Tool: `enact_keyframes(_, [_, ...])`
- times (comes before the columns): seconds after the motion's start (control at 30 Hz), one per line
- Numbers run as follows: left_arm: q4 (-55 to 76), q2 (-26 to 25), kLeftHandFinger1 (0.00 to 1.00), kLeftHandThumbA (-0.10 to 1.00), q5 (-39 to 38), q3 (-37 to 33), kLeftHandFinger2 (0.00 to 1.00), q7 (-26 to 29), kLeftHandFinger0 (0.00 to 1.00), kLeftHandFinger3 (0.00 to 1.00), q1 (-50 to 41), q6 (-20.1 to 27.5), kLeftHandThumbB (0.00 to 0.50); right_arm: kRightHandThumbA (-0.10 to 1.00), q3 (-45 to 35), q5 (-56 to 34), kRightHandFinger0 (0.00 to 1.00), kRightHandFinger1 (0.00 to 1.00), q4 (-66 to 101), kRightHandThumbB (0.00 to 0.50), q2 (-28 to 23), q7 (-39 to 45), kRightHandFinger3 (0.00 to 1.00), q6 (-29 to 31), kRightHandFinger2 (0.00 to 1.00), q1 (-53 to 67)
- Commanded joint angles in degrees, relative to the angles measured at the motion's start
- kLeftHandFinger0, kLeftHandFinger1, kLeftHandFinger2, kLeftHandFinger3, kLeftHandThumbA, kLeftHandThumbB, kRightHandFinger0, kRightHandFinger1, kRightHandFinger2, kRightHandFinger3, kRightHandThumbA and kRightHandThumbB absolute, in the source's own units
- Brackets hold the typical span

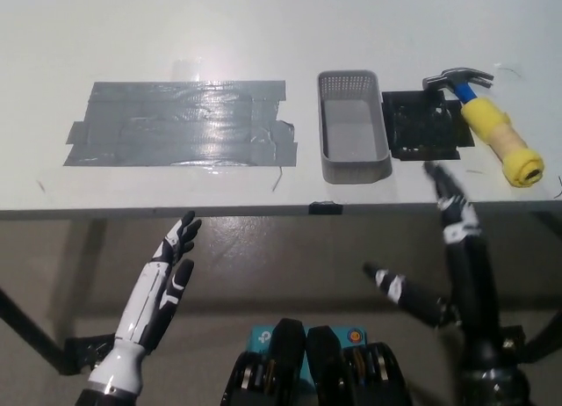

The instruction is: The robot picks the hammer with right hand and hits the black area on the desk and places it back.

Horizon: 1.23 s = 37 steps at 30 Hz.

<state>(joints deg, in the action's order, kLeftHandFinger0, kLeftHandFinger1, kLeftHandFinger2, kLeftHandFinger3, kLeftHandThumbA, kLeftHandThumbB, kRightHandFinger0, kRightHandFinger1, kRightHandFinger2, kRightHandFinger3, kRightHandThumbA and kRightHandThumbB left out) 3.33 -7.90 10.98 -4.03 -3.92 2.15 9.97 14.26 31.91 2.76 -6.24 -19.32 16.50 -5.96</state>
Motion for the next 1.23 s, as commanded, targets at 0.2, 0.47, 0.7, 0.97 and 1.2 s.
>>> enact_keyframes(0.2, [0.30,0.75,1.00,1.00,0.93,-0.09,1.00,1.27,1.00,1.00,-1.19,1.78,0.150,0.98,0.50,-5.14,1.00,1.00,-6.41,0.217,-0.88,4.22,1.00,5.56,1.00,0.57])
enact_keyframes(0.47, [1.13,1.03,1.00,1.00,1.38,0.02,1.00,1.13,1.00,1.00,-2.54,1.98,0.120,1.00,0.02,-7.56,1.00,1.00,-6.88,0.242,-0.87,6.73,1.00,5.07,1.00,1.05])
enact_keyframes(0.7, [1.24,0.87,1.00,1.00,1.24,-0.03,1.00,0.79,1.00,1.00,-3.03,1.55,0.119,1.00,-0.55,-10.91,1.00,1.00,-6.06,0.264,-0.73,10.13,1.00,2.83,1.00,1.63])
enact_keyframes(0.97, [1.08,0.84,1.00,1.00,1.17,-0.11,1.00,0.69,1.00,1.00,-3.47,1.78,0.103,1.00,-1.41,-13.25,1.00,1.00,-6.36,0.268,-0.25,11.70,1.00,3.08,1.00,1.66])
enact_keyframes(1.2, [1.01,0.72,1.00,1.00,0.67,-0.16,1.00,0.31,1.00,1.00,-3.71,1.63,0.094,1.00,-2.05,-14.14,1.00,1.00,-6.28,0.269,0.11,12.83,1.00,2.73,1.00,1.81])
